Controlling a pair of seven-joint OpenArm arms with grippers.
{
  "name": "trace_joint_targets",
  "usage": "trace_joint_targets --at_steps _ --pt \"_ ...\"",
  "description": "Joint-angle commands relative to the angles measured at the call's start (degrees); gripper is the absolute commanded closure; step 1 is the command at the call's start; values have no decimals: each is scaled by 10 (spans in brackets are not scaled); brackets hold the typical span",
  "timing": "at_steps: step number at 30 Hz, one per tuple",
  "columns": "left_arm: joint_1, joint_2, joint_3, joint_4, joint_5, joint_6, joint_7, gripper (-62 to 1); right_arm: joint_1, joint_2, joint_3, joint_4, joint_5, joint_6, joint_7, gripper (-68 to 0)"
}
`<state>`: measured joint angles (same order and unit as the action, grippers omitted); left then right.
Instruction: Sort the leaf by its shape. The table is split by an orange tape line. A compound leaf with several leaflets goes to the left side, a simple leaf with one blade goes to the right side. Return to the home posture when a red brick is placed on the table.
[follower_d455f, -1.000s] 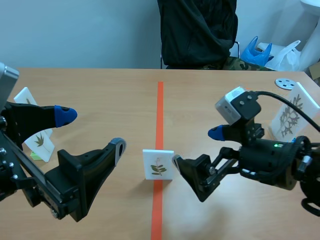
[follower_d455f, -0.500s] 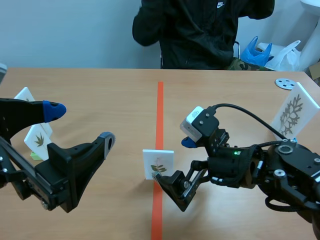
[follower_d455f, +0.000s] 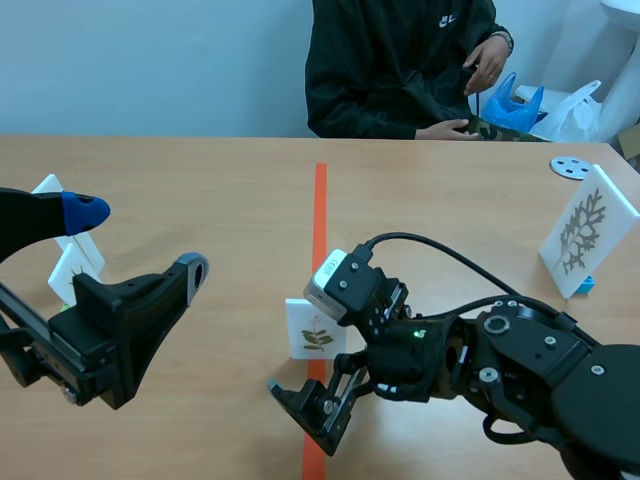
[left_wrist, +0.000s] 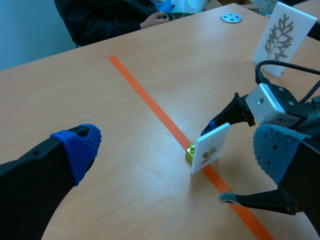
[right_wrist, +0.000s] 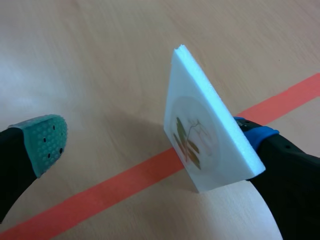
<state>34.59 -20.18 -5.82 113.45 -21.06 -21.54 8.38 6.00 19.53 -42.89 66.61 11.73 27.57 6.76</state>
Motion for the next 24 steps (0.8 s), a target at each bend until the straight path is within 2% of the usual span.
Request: trace_joint_targets --at_steps 1,15,19,24 --pt "-2 1 -3 1 -3 -1 -9 -623 10 5 4 10 2 -8 9 -583" --pt "-2 1 -3 1 -3 -1 -9 -623 10 5 4 10 2 -10 0 -285" --pt "-2 1 -3 1 -3 -1 -9 -623 10 5 4 10 2 -10 0 -159" --pt "-2 1 -3 1 -3 -1 -9 -623 10 5 4 10 2 -10 0 -76"
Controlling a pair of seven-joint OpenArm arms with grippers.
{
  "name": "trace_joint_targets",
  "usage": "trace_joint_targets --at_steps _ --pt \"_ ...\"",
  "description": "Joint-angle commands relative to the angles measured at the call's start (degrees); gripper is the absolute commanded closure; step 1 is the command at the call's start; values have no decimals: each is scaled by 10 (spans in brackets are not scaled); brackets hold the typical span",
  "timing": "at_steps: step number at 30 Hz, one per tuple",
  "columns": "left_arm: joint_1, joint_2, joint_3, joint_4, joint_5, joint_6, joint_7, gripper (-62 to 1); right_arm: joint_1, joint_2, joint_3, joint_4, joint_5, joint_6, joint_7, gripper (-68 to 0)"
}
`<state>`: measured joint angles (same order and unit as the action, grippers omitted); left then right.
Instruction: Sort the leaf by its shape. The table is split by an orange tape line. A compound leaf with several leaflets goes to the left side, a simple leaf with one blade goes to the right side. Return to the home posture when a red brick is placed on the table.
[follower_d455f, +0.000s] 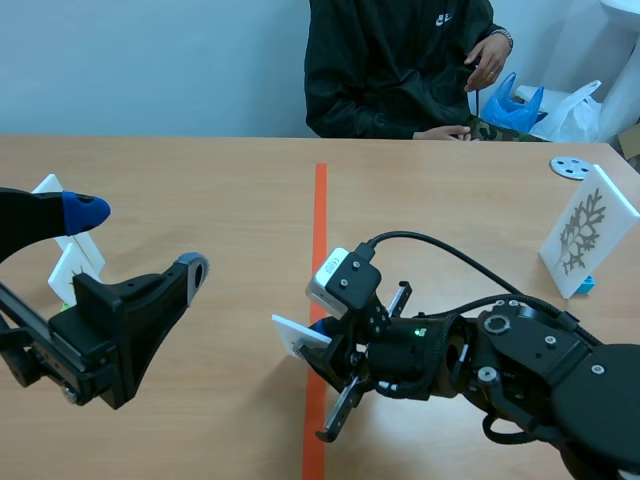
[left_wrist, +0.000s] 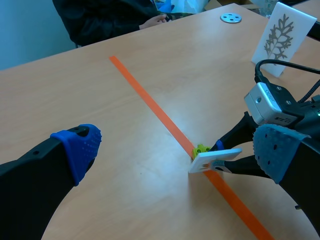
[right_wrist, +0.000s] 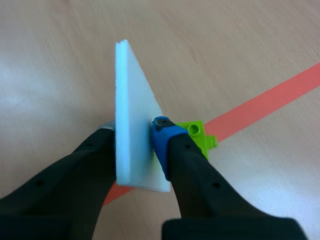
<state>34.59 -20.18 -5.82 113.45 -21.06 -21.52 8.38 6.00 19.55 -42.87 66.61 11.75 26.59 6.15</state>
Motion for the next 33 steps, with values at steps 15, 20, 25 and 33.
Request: trace_joint_targets --at_steps 15,20,25,33 --pt "-2 1 -3 1 -4 -1 -9 -623 -24 33 100 125 2 2 -42 -61" --pt "-2 1 -3 1 -4 -1 -10 -623 -72 38 167 165 23 2 -44 -31" --pt "-2 2 -3 1 -4 -1 -10 -623 -114 38 246 181 59 2 -48 -30" --pt "-2 1 -3 1 -6 -1 -10 -623 -149 38 364 178 96 -9 -63 -31"
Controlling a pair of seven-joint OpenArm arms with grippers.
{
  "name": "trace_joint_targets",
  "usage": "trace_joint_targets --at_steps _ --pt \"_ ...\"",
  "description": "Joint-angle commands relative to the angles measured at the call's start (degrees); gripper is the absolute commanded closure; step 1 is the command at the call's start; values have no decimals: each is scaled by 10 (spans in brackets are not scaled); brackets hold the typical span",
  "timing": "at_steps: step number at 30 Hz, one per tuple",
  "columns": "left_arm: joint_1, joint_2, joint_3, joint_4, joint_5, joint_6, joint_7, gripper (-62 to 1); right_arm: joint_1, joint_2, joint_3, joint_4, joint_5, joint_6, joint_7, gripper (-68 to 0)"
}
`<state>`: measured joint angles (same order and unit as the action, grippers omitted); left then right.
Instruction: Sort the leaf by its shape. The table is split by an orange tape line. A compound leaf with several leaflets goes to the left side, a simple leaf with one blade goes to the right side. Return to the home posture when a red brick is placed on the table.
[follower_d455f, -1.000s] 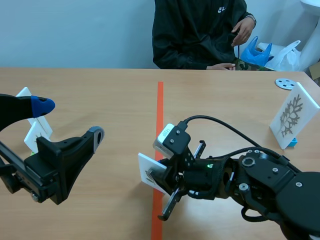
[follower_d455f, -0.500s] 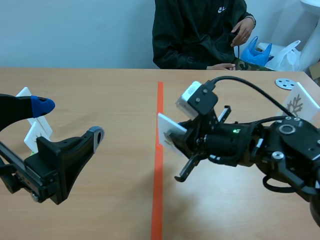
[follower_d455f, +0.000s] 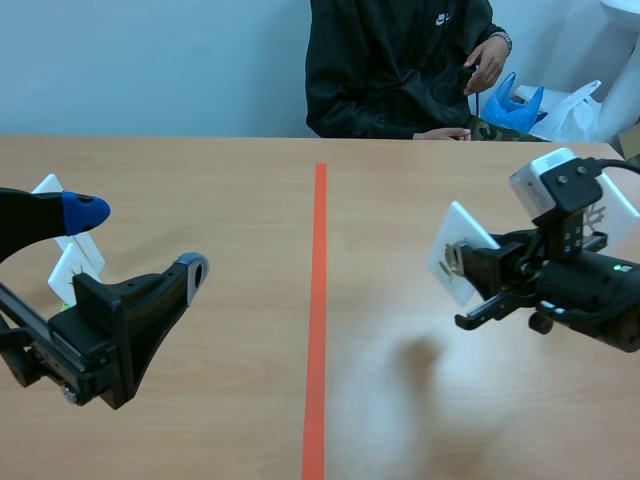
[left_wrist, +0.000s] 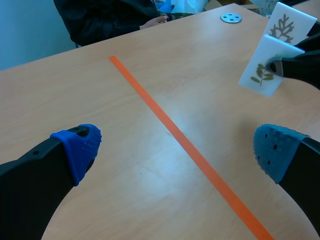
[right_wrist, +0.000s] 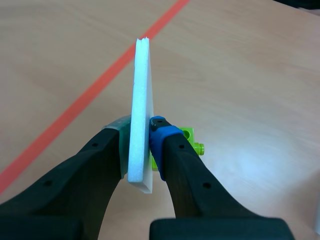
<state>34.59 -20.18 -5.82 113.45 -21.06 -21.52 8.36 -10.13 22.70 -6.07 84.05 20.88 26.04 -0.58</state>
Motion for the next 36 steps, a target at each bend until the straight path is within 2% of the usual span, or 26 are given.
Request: trace_joint_targets --at_steps 1,9,13,21,23,29,33,36 --pt "-2 2 -3 1 -6 -1 -10 -623 13 6 3 1 5 -14 5 -31" --pt "-2 2 -3 1 -6 -1 -12 -623 19 4 22 -38 3 -103 7 -31" --pt "-2 2 -3 1 -6 -1 -12 -623 45 -12 24 -90 1 -107 7 -31" --pt "-2 1 -3 1 -5 -1 -12 -623 87 -38 24 -169 -1 -144 18 -31" --pt "-2 2 -3 1 -5 -1 -12 -623 87 -45 26 -180 -1 -159 23 -31" --pt "-2 2 -3 1 -5 -1 -12 -623 87 -52 32 -192 -1 -173 33 -40" --pt "-2 2 -3 1 -5 -1 -12 -623 79 -52 40 -192 -3 -194 34 -40" --pt "-2 2 -3 1 -5 -1 -12 -623 75 -51 49 -192 -3 -194 33 -48"
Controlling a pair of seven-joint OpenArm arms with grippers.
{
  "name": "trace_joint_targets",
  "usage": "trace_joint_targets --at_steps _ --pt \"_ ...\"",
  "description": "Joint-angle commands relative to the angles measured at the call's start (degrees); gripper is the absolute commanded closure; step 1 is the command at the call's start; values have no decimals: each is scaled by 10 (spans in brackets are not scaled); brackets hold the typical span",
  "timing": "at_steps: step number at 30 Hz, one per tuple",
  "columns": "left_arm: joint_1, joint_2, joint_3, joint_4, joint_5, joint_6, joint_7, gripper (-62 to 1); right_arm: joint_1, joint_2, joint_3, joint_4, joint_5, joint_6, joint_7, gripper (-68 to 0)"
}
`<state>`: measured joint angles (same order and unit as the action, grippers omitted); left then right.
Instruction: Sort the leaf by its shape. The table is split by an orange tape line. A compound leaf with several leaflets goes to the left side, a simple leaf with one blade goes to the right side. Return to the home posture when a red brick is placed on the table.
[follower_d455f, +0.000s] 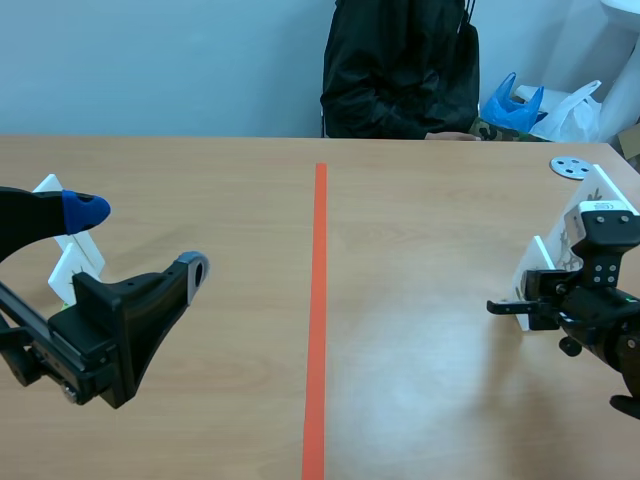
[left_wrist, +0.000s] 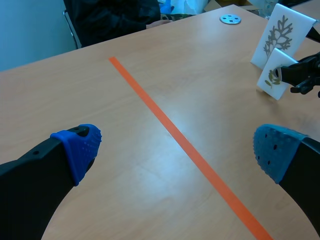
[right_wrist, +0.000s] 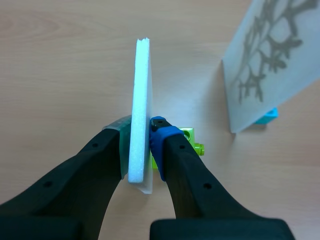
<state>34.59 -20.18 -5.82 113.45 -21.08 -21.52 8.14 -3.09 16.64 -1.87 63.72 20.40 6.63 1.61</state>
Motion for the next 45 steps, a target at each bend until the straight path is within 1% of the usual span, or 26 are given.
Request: trace_joint_targets --at_steps 1,3,8,12,17,19,22,25,27,31,34,36,39,43,45 --pt "-2 2 -3 1 -5 -1 -10 -623 3 10 10 11 2 0 11 -60" --pt "-2 2 -3 1 -5 -1 -10 -623 -1 10 16 11 2 0 11 -83" --pt "-2 2 -3 1 -3 -1 -10 -623 -9 10 19 11 2 0 11 -90" --pt "-2 2 -3 1 -3 -1 -10 -623 -9 10 19 11 2 0 12 -190" --pt "-2 2 -3 1 -3 -1 -10 -623 -9 10 20 15 2 0 18 -295" --pt "-2 2 -3 1 -3 -1 -10 -623 -9 13 21 23 2 3 18 -320" --pt "-2 2 -3 1 -3 -1 -10 -623 -9 13 35 44 2 11 15 -324" --pt "-2 2 -3 1 -3 -1 -10 -623 -13 13 54 75 3 40 4 -324" --pt "-2 2 -3 1 -3 -1 -10 -623 -19 13 66 98 13 60 -6 -324" --pt "-2 2 -3 1 -3 -1 -10 -623 -40 13 87 156 56 95 -28 -324" --pt "-2 2 -3 1 -3 -1 -10 -623 -58 13 102 202 75 118 -46 -324" --pt "-2 2 -3 1 -3 -1 -10 -623 -72 14 111 232 85 141 -56 -324" --pt "-2 2 -3 1 -3 -1 -10 -623 -99 21 125 280 112 165 -71 -326" --pt "-2 1 -3 1 -4 -1 -10 -623 -139 31 149 338 132 203 -84 -419" --pt "-2 1 -3 1 -4 -1 -10 -623 -160 37 158 361 139 223 -84 -477"
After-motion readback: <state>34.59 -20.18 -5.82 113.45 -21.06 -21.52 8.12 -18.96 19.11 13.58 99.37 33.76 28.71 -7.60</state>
